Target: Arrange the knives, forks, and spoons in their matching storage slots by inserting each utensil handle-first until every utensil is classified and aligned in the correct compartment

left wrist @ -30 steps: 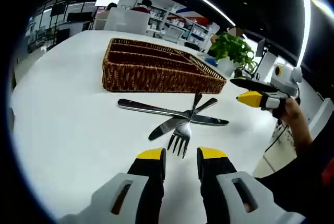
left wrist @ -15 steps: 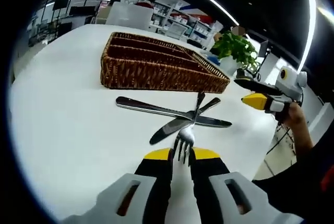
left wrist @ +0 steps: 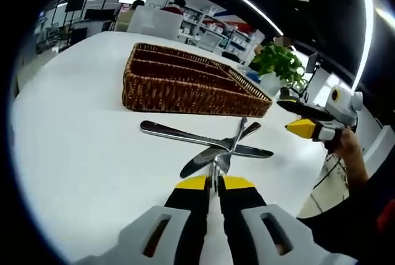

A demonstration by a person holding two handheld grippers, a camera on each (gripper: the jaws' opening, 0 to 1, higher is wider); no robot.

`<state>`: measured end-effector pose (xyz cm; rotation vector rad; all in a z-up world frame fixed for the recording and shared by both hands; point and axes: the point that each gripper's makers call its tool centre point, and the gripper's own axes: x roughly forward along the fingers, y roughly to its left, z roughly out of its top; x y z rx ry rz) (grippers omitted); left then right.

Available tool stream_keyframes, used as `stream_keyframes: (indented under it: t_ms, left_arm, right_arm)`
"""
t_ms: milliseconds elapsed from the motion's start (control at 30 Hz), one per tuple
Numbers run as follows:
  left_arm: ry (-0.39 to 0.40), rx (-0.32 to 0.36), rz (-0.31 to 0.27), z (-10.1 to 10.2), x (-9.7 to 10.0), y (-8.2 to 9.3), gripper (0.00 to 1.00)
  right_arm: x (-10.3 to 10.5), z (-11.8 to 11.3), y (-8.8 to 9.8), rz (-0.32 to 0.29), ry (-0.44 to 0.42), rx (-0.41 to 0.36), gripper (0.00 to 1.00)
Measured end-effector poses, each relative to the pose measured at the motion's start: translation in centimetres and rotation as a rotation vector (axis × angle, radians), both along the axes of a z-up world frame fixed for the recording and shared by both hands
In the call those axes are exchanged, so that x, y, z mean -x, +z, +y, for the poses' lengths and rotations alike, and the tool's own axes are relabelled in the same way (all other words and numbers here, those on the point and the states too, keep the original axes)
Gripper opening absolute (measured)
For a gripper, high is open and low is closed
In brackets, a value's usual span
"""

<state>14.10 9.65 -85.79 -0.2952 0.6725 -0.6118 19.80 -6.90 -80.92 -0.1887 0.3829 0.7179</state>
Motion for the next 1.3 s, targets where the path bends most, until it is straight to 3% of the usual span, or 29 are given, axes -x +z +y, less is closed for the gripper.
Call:
stream_keyframes:
  t_ms: [100, 267, 400, 500, 633, 900, 1300]
  left_arm:
    - [-0.007, 0.009, 0.010, -0.1, 0.1, 0.2, 0.01]
    - [-0.013, 0.021, 0.027, -0.2, 0.2, 0.2, 0.01]
    - [-0.009, 0.030, 0.018, -0.1, 0.2, 1.0, 0.01]
    - [-0.008, 0.026, 0.012, 0.0, -0.1, 1.5, 0.01]
    - [-0.011, 0.024, 0.010, 0.1, -0.4, 2.1, 0.01]
    - [-0.019, 0.010, -0.009, 0.1, -1.4, 3.3, 0.01]
    - [-0.028, 0.009, -0.007, 0.3, -1.9, 3.9, 0.01]
  right_arm:
    - [0.3, 0.6, 0.3, -0.017, 0.044, 0.013, 0.71]
    - [0.4, 1.2, 0.3, -0.028, 0.073, 0.030, 0.68]
    - [0.7, 1.8, 0.4, -0.045, 0.117, 0.044, 0.65]
    - [0.8, 2.4, 0.5, -0.066, 0.162, 0.066, 0.58]
    - [0.7, 3.4, 0.5, -0.081, 0.210, 0.094, 0.57]
    - [0.8, 5.5, -0.4, -0.086, 0.311, 0.144, 0.51]
    - [0.8, 8.4, -2.3, -0.147, 0.471, 0.233, 0.34]
